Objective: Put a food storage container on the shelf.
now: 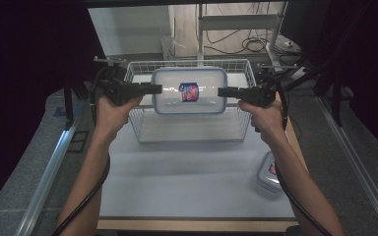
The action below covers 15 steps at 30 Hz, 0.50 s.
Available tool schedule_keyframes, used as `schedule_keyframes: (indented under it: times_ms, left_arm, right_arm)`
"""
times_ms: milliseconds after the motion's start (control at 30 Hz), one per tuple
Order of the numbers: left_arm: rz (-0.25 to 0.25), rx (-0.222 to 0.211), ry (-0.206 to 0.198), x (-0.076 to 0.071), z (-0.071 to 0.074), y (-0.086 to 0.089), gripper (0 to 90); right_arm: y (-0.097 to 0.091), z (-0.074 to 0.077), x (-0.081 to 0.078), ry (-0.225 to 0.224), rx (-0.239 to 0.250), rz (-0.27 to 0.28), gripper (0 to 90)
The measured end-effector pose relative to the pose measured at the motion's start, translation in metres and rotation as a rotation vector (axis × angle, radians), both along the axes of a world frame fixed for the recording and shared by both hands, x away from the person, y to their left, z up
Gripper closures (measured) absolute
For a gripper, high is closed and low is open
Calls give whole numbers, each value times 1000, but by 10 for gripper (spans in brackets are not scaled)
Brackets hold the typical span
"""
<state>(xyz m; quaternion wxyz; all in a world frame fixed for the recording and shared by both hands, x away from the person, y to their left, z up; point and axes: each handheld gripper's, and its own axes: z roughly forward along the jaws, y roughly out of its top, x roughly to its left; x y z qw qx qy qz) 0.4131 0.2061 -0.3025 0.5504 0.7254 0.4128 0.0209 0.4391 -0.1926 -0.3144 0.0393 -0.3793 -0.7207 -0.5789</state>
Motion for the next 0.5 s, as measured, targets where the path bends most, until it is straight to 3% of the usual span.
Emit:
schedule_keyframes:
  times_ms: [300, 500]
  left_arm:
    - [35, -32, 24, 21, -4, 4, 505]
    - [60, -45, 14, 25, -7, 6, 492]
  right_arm:
    - [6, 5, 23, 14, -24, -21, 539]
    - [12, 8, 30, 25, -36, -31, 538]
